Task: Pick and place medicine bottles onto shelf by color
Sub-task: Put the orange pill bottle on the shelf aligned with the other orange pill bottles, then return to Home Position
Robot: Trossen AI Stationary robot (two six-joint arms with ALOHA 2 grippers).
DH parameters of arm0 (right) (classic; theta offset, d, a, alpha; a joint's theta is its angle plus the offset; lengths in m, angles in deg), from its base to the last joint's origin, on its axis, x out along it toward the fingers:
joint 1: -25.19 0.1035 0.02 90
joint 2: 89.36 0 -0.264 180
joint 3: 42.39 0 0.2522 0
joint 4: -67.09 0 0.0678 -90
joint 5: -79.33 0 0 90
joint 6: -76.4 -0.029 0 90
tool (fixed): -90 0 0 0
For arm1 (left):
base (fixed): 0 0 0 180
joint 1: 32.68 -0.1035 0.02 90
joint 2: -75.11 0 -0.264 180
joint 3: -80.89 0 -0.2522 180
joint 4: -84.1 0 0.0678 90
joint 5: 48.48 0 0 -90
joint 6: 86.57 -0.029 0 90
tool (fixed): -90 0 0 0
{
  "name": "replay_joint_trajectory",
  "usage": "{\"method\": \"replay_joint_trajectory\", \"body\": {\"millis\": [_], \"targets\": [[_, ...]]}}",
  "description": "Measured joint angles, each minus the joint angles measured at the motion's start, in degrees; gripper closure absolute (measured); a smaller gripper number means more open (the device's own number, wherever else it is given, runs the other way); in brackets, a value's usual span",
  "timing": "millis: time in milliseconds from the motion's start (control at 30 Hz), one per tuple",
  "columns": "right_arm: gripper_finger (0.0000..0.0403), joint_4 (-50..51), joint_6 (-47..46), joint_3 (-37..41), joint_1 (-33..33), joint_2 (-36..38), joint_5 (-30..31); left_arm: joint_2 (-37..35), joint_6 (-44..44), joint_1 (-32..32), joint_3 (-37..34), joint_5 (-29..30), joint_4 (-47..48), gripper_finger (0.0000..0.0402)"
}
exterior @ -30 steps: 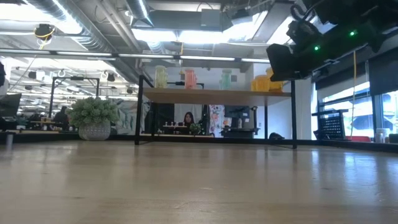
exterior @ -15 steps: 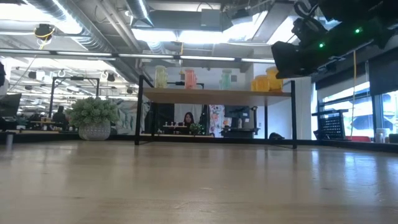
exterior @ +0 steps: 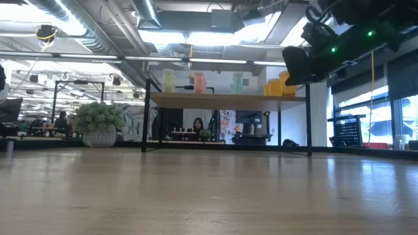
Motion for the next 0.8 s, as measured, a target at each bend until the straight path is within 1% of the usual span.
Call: {"method": "replay_joint_trajectory", "body": {"millis": [100, 200, 267, 333, 433, 467, 533, 633, 700, 767, 800], "targets": [[0.0402, -0.81, 2.45, -1.44, 0.87, 0.49, -4.08, -0.01, 2.10, -0.01, 0.00, 0.00, 2.21, 0.0160], [0.0402, 1.67, 7.40, -5.96, 1.60, 1.52, -9.80, -1.35, 2.69, 0.01, -0.02, -0.01, 5.34, 0.0160], [0.0402, 5.88, 10.61, -10.13, 1.71, 2.16, -14.56, -2.29, 3.12, 0.02, 0.10, -0.01, 5.63, 0.0160], [0.0402, 11.47, 11.89, -15.07, 1.69, 2.40, -17.98, -3.98, 3.82, 0.31, -0.08, -0.04, 7.83, 0.0160], [0.0402, 22.35, 11.96, -21.87, 1.69, 2.74, -20.09, -6.65, 4.34, 1.02, 0.03, 0.00, 8.67, 0.0160], [0.0402, 25.12, 11.84, -23.84, 1.73, 2.78, -21.04, -7.86, 5.01, 1.53, -0.15, -0.11, 10.33, 0.0160], [0.0402, 30.32, 11.79, -27.02, 1.92, 3.29, -22.14, -9.67, 5.89, 2.85, 0.18, 0.18, 9.68, 0.0160], [0.0402, 33.75, 11.95, -30.40, 3.01, 4.21, -22.17, -12.79, 7.35, 5.61, -0.08, 2.11, 12.92, 0.0160], [0.0402, 34.77, 12.08, -31.93, 3.99, 5.31, -22.26, -14.59, 8.59, 7.54, 0.11, 3.55, 12.32, 0.0160], [0.0402, 34.82, 12.04, -33.03, 5.16, 6.57, -22.14, -16.27, 9.25, 9.16, -0.13, 3.60, 14.74, 0.0160], [0.0402, 34.96, 12.03, -33.35, 5.55, 6.99, -22.14, -16.54, 9.81, 9.80, -0.02, 3.13, 14.23, 0.0160]]}}
